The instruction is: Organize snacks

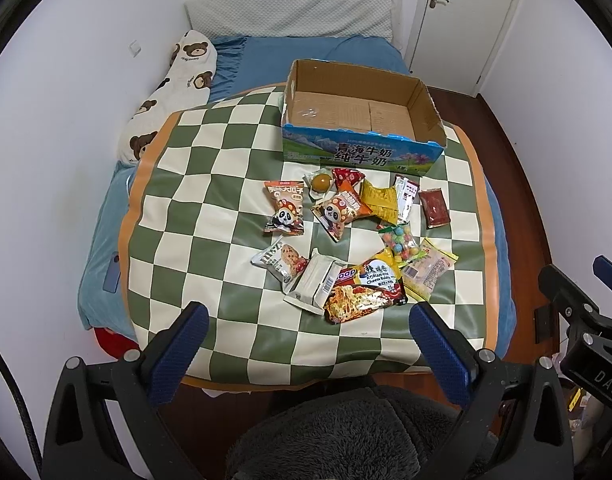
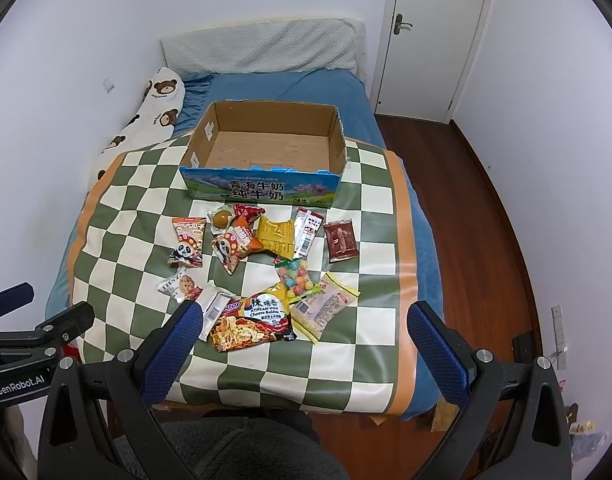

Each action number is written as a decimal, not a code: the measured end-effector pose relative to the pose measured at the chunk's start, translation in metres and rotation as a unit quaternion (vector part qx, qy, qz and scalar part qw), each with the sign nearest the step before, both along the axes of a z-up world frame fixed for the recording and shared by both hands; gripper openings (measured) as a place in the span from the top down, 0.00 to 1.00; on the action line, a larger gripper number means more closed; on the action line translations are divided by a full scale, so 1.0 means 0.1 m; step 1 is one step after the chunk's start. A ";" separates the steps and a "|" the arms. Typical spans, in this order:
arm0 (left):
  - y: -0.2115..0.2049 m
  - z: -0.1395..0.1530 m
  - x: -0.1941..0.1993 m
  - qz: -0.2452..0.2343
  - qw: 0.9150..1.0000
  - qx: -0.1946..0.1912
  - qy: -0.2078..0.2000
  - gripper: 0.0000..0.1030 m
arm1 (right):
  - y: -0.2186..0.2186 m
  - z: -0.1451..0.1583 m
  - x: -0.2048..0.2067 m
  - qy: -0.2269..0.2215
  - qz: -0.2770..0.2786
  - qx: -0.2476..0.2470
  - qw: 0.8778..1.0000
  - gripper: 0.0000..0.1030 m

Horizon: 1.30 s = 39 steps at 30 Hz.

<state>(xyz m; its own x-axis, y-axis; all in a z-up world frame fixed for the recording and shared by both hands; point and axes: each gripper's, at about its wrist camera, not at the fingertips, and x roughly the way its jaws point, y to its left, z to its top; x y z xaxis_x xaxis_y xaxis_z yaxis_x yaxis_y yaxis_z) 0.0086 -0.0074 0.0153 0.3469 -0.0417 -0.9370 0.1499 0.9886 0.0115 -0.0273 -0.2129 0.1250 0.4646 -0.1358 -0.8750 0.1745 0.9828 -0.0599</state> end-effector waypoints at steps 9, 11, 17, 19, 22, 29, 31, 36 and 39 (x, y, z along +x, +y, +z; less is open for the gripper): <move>0.06 -0.08 0.07 0.002 1.000 0.007 -0.005 0.00 | 0.00 -0.08 0.06 0.007 -0.005 0.014 1.000 0.00; 0.11 -0.21 0.17 0.007 0.999 0.028 -0.018 0.00 | -0.06 -0.20 0.11 0.014 -0.014 0.031 0.999 0.00; 0.24 -1.05 0.55 -0.015 0.990 0.138 -0.015 0.00 | -0.30 -1.28 0.47 0.107 -0.061 0.165 0.979 0.00; 0.27 -1.42 0.68 -0.033 0.982 0.183 -0.003 0.00 | -0.33 -1.79 0.60 0.153 -0.087 0.217 0.960 0.00; 0.30 -1.89 0.79 -0.061 0.971 0.232 0.011 0.00 | -0.34 -2.66 0.72 0.211 -0.153 0.291 0.921 0.00; 0.37 -2.52 0.92 -0.090 0.958 0.267 0.044 0.00 | -0.08 -3.97 0.95 0.268 -0.288 0.331 0.857 0.00; 0.39 -2.64 0.94 -0.092 0.959 0.264 0.055 0.00 | 0.00 -4.23 0.98 0.291 -0.326 0.321 0.840 0.00; 0.43 -2.80 0.97 -0.085 0.966 0.228 0.087 0.00 | 0.12 -4.49 0.98 0.302 -0.345 0.306 0.834 0.02; 0.44 -2.85 1.01 -0.076 0.974 0.181 0.116 0.00 | 0.22 -4.47 1.02 0.304 -0.283 0.282 0.865 0.08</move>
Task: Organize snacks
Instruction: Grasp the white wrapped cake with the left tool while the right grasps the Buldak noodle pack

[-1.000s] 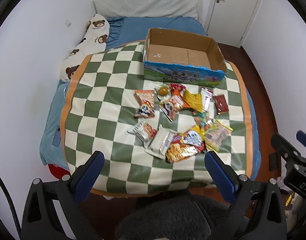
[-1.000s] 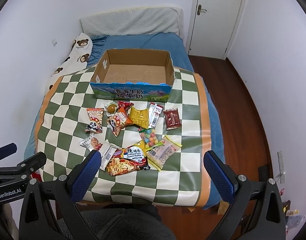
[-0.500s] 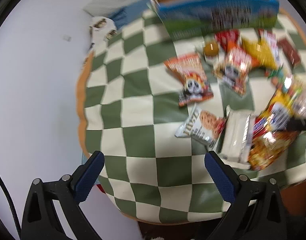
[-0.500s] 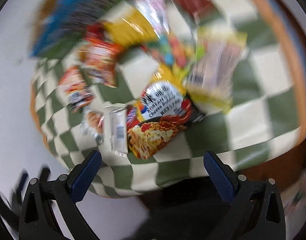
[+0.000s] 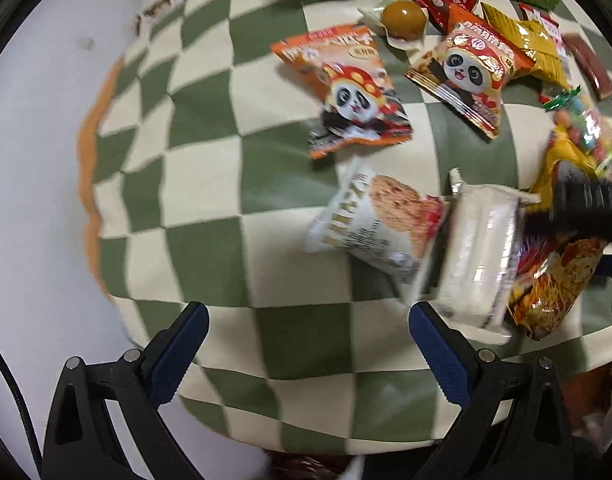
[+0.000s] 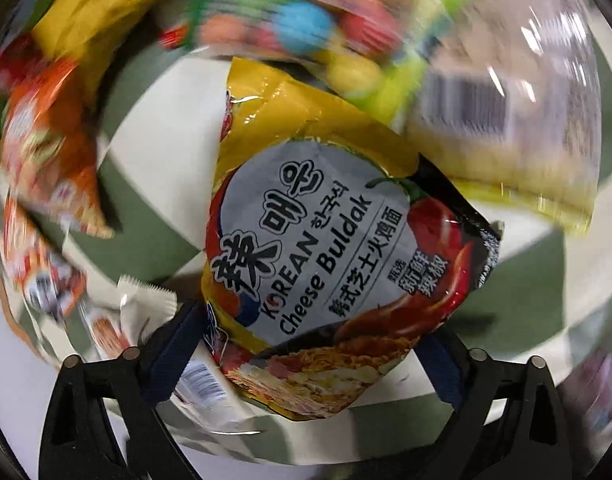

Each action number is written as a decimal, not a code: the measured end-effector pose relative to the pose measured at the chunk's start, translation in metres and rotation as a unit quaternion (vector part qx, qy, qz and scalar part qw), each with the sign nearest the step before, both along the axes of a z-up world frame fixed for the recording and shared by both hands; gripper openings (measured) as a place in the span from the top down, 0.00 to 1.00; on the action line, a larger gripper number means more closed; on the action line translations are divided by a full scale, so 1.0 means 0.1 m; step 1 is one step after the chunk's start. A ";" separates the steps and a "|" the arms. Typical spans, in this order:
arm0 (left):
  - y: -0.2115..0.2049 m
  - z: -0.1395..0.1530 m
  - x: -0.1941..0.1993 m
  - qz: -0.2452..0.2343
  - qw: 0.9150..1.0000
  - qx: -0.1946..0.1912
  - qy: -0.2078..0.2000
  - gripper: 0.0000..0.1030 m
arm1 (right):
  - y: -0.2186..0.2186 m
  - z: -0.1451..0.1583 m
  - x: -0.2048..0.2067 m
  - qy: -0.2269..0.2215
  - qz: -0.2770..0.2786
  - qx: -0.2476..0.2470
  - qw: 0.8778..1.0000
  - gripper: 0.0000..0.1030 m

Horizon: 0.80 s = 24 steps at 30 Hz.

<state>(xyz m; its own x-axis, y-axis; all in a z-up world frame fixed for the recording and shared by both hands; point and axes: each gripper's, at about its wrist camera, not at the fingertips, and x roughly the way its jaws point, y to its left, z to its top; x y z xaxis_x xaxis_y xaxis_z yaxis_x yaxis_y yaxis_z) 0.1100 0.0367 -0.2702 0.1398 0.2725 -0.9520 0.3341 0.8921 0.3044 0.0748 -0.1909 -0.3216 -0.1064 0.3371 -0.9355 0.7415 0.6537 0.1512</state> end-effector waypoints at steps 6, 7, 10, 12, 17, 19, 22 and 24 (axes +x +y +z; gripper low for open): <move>-0.21 -0.23 0.06 -0.005 0.991 -0.105 0.079 0.00 | 0.31 0.14 0.00 -0.028 0.270 -0.054 0.961 0.18; -0.33 -0.30 0.06 -0.023 0.988 -0.119 0.094 0.00 | 0.37 0.14 -0.03 -0.025 0.310 -0.063 0.948 0.18; -0.60 -0.54 0.06 -0.065 0.984 -0.116 0.117 0.03 | 0.33 0.21 -0.14 -0.038 0.356 -0.082 0.930 0.14; -0.72 -0.68 0.07 -0.083 0.983 -0.105 0.123 0.23 | 0.33 0.26 -0.25 -0.048 0.343 -0.088 0.934 0.09; -0.67 -0.83 0.13 -0.036 0.986 -0.120 0.114 0.50 | 0.23 0.30 -0.55 -0.072 0.246 -0.077 0.963 0.07; -0.48 -0.82 0.15 0.014 0.987 -0.128 0.100 0.50 | 0.23 0.31 -0.64 -0.090 0.212 -0.081 0.970 0.07; -0.20 -0.90 0.23 0.098 0.980 -0.141 0.099 0.50 | 0.24 0.30 -0.70 -0.103 0.179 -0.094 0.974 0.07; -0.09 -0.95 0.27 0.128 0.973 -0.153 0.114 0.47 | 0.29 0.18 -0.65 -0.089 0.161 -0.096 0.978 0.07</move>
<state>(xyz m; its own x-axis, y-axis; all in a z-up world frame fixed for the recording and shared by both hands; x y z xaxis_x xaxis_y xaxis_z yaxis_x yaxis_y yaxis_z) 0.1367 0.0279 -0.3650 -0.1204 -0.0298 -0.9923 0.1160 0.9923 -0.0438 0.0099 -0.1621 -0.3039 -0.0082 0.1287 -0.9917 0.4651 0.8784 0.1101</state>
